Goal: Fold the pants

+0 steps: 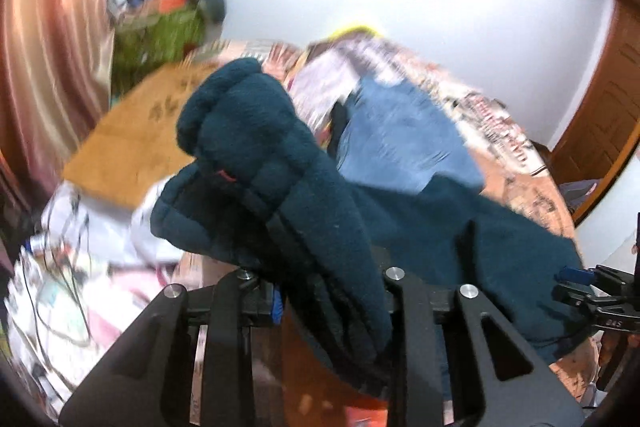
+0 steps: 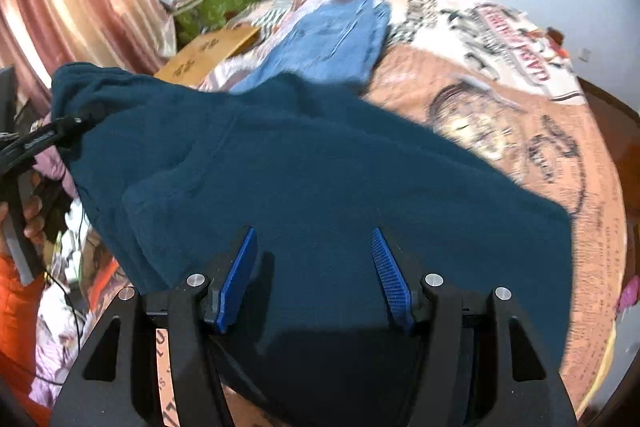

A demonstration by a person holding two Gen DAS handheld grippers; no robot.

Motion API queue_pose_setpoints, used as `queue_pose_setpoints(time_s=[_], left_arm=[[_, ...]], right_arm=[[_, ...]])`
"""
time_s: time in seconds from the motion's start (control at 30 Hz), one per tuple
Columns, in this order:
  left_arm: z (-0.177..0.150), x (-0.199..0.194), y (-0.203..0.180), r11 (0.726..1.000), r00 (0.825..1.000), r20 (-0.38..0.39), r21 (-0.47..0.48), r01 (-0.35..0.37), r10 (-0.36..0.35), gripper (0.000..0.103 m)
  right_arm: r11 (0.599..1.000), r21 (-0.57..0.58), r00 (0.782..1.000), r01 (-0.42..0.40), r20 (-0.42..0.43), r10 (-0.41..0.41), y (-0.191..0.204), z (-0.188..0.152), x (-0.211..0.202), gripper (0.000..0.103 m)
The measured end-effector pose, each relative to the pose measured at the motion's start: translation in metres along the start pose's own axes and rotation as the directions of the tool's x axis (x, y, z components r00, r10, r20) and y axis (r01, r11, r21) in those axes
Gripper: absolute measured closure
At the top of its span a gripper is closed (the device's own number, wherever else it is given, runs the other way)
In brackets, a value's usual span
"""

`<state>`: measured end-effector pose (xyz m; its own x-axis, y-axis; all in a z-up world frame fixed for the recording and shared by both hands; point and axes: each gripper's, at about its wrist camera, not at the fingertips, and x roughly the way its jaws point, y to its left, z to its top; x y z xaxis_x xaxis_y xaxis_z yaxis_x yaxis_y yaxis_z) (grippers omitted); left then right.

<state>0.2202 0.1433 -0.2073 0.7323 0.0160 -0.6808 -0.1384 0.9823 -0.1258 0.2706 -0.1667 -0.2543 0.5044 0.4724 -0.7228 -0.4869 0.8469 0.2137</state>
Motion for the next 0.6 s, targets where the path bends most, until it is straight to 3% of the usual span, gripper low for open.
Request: queue_pose_setpoints(time_s=[0.17, 0.3, 0.43, 0.53, 0.6], left_arm=[[0.031, -0.028, -0.044, 0.995, 0.995, 0.083, 0.082, 0.053, -0.06, 0.076], [0.046, -0.045, -0.086, 0.984, 0.988, 0.117, 0.155, 0.083, -0.102, 0.076], [0.052, -0.053, -0.127, 0.967, 0.983, 0.121, 0.232, 0.104, -0.135, 0.076], [0.051, -0.053, -0.157, 0.95, 0.981, 0.114, 0.288, 0.121, -0.159, 0.076], [0.05, -0.051, -0.175, 0.937, 0.979, 0.098, 0.319, 0.139, -0.179, 0.077]], right_arm=[[0.997, 0.054, 0.995, 0.048, 0.088, -0.053, -0.032, -0.004, -0.041, 0.047], [0.991, 0.085, 0.988, 0.104, 0.106, -0.113, -0.062, -0.016, -0.066, 0.047], [0.982, 0.108, 0.985, 0.154, 0.065, -0.162, -0.089, -0.039, -0.074, 0.046], [0.974, 0.127, 0.982, 0.187, -0.024, -0.185, -0.107, -0.063, -0.059, 0.046], [0.975, 0.145, 0.985, 0.168, -0.062, -0.16, -0.115, -0.077, -0.047, 0.046]])
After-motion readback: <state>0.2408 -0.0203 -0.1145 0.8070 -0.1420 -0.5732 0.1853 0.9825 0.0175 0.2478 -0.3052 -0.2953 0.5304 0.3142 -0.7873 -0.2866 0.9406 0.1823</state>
